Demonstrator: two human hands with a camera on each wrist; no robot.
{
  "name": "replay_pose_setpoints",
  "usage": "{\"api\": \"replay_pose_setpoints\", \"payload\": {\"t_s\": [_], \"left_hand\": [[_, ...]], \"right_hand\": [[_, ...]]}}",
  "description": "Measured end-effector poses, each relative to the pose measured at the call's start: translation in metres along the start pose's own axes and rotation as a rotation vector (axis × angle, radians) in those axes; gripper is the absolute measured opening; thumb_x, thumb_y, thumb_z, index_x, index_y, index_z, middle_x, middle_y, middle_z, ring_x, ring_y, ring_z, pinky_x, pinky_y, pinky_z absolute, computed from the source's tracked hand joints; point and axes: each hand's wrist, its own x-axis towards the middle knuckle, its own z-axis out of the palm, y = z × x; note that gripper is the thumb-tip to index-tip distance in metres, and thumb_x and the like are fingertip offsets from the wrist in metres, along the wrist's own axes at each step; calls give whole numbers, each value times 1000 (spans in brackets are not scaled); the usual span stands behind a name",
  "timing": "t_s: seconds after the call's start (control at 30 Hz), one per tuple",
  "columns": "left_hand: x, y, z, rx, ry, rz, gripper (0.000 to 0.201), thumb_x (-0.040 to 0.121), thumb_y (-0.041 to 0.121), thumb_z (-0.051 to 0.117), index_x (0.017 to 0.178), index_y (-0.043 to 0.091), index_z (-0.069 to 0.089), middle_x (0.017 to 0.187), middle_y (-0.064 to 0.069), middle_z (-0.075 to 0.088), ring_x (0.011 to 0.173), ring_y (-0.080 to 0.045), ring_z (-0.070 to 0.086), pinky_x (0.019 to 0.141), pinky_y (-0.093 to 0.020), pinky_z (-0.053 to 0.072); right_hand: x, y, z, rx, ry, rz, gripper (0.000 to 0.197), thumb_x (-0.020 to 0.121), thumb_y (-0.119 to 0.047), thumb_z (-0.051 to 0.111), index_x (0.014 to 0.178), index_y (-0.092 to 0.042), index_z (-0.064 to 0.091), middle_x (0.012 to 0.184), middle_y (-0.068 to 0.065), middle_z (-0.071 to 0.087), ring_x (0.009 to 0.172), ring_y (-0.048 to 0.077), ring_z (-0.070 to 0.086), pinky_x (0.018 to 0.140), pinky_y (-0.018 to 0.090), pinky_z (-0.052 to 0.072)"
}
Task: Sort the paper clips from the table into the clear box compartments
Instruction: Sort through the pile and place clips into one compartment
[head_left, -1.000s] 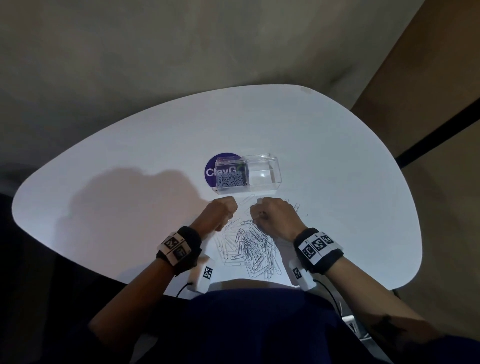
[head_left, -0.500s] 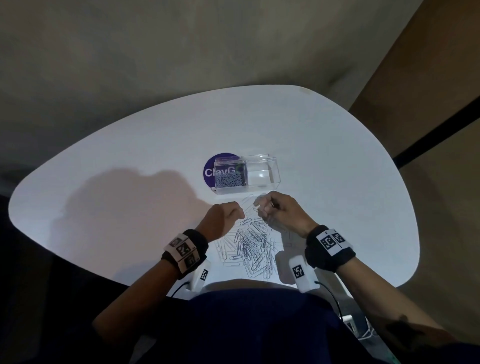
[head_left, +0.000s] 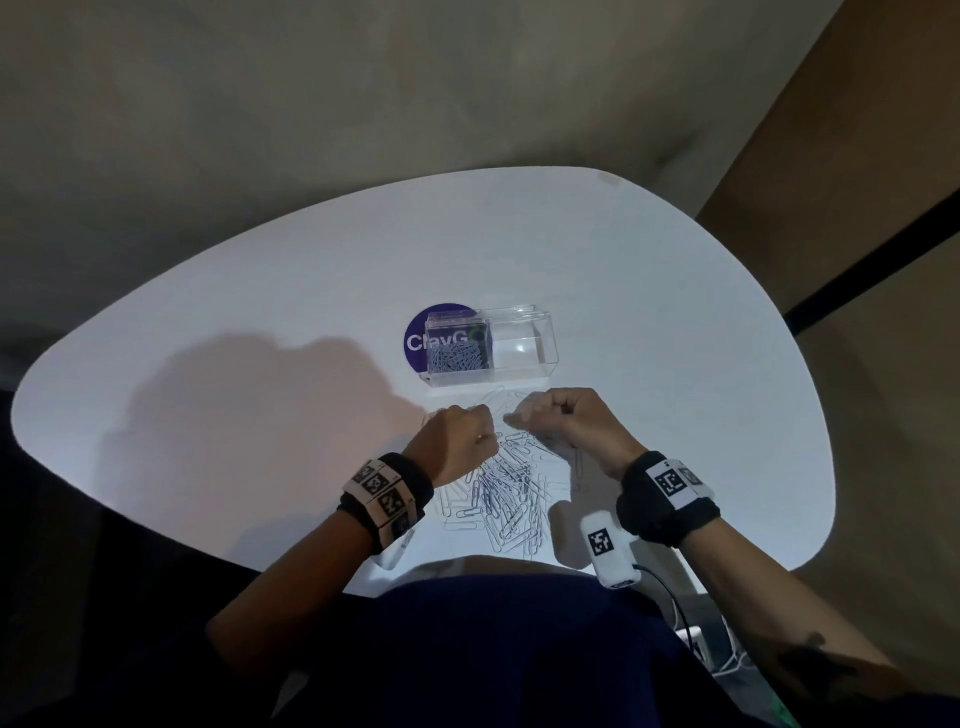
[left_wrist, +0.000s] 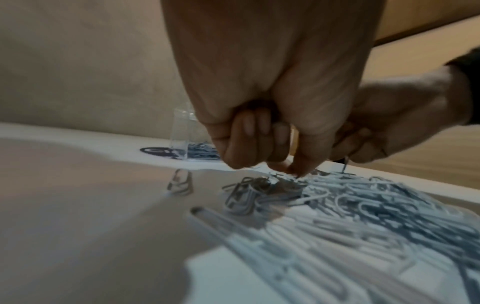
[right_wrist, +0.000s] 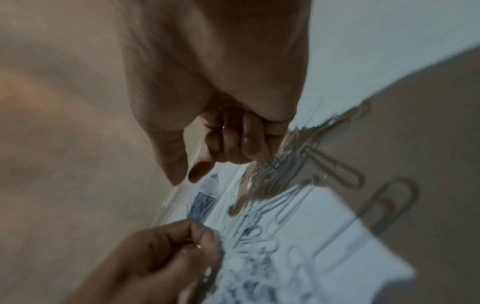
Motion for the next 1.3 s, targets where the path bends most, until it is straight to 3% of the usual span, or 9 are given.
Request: {"api": "replay_pose_setpoints", "payload": {"t_s": [0.23, 0.33, 0.43, 0.57, 0.7, 0.8, 0.9, 1.03, 1.3], "left_hand": [[-5, -4, -14, -746, -144, -228, 7, 65, 14, 38, 62, 13, 33, 57, -3, 29, 50, -14, 16, 46, -23, 14], [-8, -8, -13, -1138, -181, -349, 6, 61, 17, 39, 60, 13, 34, 48, -3, 32, 43, -9, 14, 44, -15, 12], [-9, -8, -15, -1236, -144, -382, 12, 68, 20, 41, 59, 14, 34, 48, -4, 31, 40, -11, 16, 42, -15, 16], [-7, -8, -14, -1100, -158, -394, 36, 89, 20, 57, 60, 19, 35, 50, -2, 30, 42, -12, 15, 42, -20, 13], [-10, -10, -12, -1019, -208, -337, 23, 90, 18, 66, 77, 12, 48, 51, 1, 32, 41, -11, 17, 43, -22, 12], [-14, -9, -12, -932, -238, -349, 17, 96, 24, 56, 94, 7, 60, 55, 5, 27, 45, -10, 17, 42, -20, 14], [-15, -6, -11, -739, -170, -289, 29, 99, 28, 50, 90, 8, 69, 52, 12, 40, 42, -7, 32, 44, -19, 26], [-16, -7, -4, -480, -106, -107, 27, 92, 36, 62, 78, 15, 73, 74, 8, 71, 71, -8, 67, 71, -27, 49], [-11, 8, 4, 66, -97, 133, 10, 87, 29, 66, 96, 26, 68, 79, 9, 69, 69, -7, 53, 71, -26, 39]], "right_hand": [[-6, 10, -5, -564, -201, -6, 22, 70, -30, 88, 80, -15, 75, 101, -4, 73, 101, 10, 65, 87, 21, 47], [-6, 16, 0, -767, -221, -10, 33, 68, -44, 87, 78, -21, 65, 91, -8, 70, 87, 10, 63, 78, 27, 47], [-3, 22, 3, -841, -232, -104, 23, 74, -28, 85, 73, -22, 63, 78, -13, 63, 73, 7, 60, 67, 25, 43], [0, 20, -6, -748, -169, -147, 9, 78, -20, 79, 76, -14, 73, 88, -6, 71, 84, 11, 67, 80, 27, 51], [-1, 13, -16, -793, -119, -214, 11, 77, -7, 70, 79, 3, 67, 91, 9, 73, 82, 19, 66, 82, 24, 50], [-2, 10, -24, -789, 30, -191, 10, 74, -8, 76, 82, -12, 72, 73, -17, 70, 65, -8, 55, 65, 13, 42], [-5, 7, -24, -831, 137, -203, 23, 75, -24, 81, 92, -23, 67, 54, -20, 51, 52, -4, 49, 55, 23, 34], [-12, 3, -10, -883, 6, -286, 13, 77, -34, 80, 79, -26, 70, 66, -19, 60, 53, -6, 47, 56, 20, 34], [-18, 9, 12, -1025, -164, -246, 10, 79, -23, 78, 88, -22, 73, 92, -8, 72, 81, 11, 63, 74, 30, 51]]}}
